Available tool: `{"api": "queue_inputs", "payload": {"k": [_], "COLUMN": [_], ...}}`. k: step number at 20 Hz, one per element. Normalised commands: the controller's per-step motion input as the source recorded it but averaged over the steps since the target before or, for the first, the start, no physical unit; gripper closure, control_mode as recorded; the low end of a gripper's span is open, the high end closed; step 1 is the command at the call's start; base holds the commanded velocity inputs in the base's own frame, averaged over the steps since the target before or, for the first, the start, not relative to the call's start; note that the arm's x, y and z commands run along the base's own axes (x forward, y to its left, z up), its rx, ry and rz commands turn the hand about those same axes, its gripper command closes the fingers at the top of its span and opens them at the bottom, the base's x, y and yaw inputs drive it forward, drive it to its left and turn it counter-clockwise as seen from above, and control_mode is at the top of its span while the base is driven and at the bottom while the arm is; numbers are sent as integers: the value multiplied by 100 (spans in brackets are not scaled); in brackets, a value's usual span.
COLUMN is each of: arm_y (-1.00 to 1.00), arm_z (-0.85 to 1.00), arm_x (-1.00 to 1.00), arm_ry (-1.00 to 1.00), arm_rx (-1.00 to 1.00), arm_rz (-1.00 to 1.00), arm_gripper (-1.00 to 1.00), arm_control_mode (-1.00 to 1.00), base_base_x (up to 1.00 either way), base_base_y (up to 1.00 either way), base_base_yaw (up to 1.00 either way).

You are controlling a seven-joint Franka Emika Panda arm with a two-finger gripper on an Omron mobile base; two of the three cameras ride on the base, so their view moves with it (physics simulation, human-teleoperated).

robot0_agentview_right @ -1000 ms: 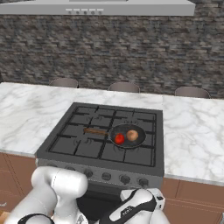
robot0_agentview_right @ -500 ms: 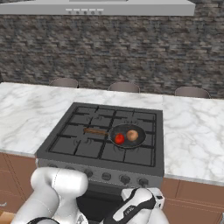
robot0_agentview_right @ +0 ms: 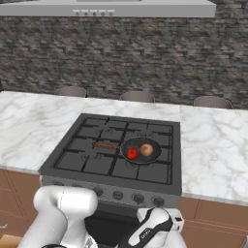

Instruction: Place the pan on the front right burner on the stove. Then place the tomato and the onion in the pan and turn on the front right burner.

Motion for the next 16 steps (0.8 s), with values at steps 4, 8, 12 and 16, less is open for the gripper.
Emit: {"api": "queue_inputs", "payload": {"k": [4, 8, 12, 16], "arm_y": [-20, -4, 0, 0], "arm_z": [-9, -4, 0, 0], "arm_x": [0, 0, 4, 10], "arm_ry": [-1, -2, -3, -2], "arm_rx": [0, 0, 0, 0], "arm_rz": [-6, -4, -2, -2], "arm_gripper": [-100, -100, -100, -100], "arm_control_mode": [-100, -100, -100, -100], "base_base_x": [0, 0, 0, 0], "base_base_y": [0, 0, 0, 0], "base_base_yaw": [0, 0, 0, 0]}}
